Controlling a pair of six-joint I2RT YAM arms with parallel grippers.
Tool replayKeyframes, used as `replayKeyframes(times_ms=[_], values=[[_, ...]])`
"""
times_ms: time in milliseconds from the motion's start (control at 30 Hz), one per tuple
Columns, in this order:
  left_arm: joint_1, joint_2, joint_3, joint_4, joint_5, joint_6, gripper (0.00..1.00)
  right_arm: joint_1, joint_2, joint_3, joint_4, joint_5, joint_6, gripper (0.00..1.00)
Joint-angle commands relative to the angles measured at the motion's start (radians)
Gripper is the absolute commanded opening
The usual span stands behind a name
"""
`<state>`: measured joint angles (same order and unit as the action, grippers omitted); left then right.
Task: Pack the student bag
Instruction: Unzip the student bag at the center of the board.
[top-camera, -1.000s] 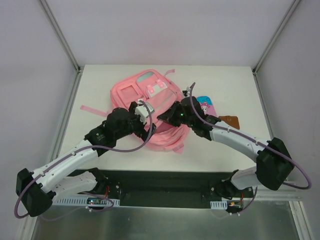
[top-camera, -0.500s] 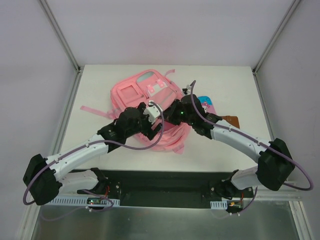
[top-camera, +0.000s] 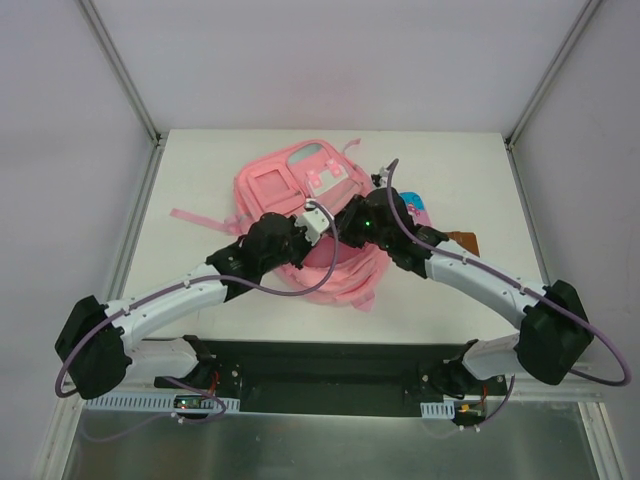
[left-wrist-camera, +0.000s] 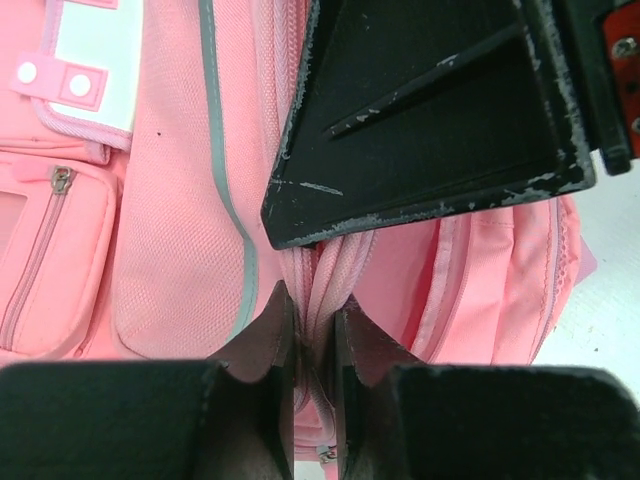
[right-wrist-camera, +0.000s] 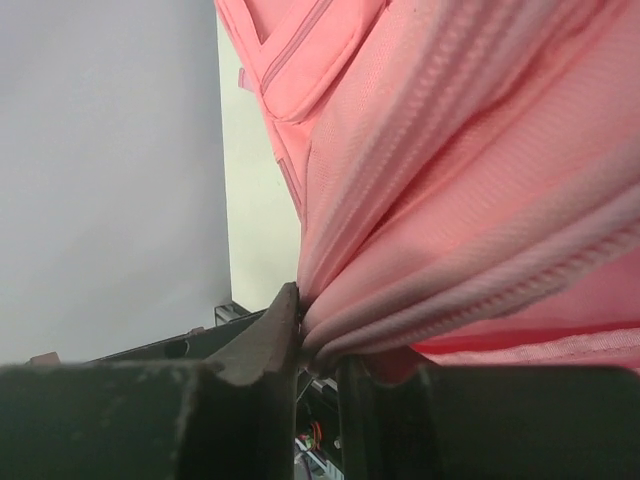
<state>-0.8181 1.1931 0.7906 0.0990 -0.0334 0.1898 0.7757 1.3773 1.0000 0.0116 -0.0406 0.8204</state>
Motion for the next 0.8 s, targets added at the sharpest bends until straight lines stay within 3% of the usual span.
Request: replayKeyframes(times_ms=[0, 300, 533, 633, 767], values=[[0.011, -0.064, -0.007, 0.016, -0.083, -0.027, 0.00, -0.003, -0.096, 0.006, 0.057, -0.028, -0.047, 0.28], [0.046, -0.086, 0.042, -0.051, -0.094, -0.084, 0.00, -0.056, -0.225, -0.026, -0.015, -0.021, -0.214, 0.64], [0.068, -0.125, 0.068, -0.093, -0.097, -0.092, 0.00, -0.133, -0.432, -0.124, -0.189, 0.100, -0.308, 0.69], [0.074, -0.147, 0.068, -0.128, -0.094, -0.098, 0.00, -0.293, -0.460, -0.150, -0.272, 0.070, -0.365, 0.74], [0.086, -0.181, 0.067, -0.159, -0.088, -0.108, 0.00, -0.485, -0.400, -0.158, -0.351, -0.086, -0.452, 0.75]])
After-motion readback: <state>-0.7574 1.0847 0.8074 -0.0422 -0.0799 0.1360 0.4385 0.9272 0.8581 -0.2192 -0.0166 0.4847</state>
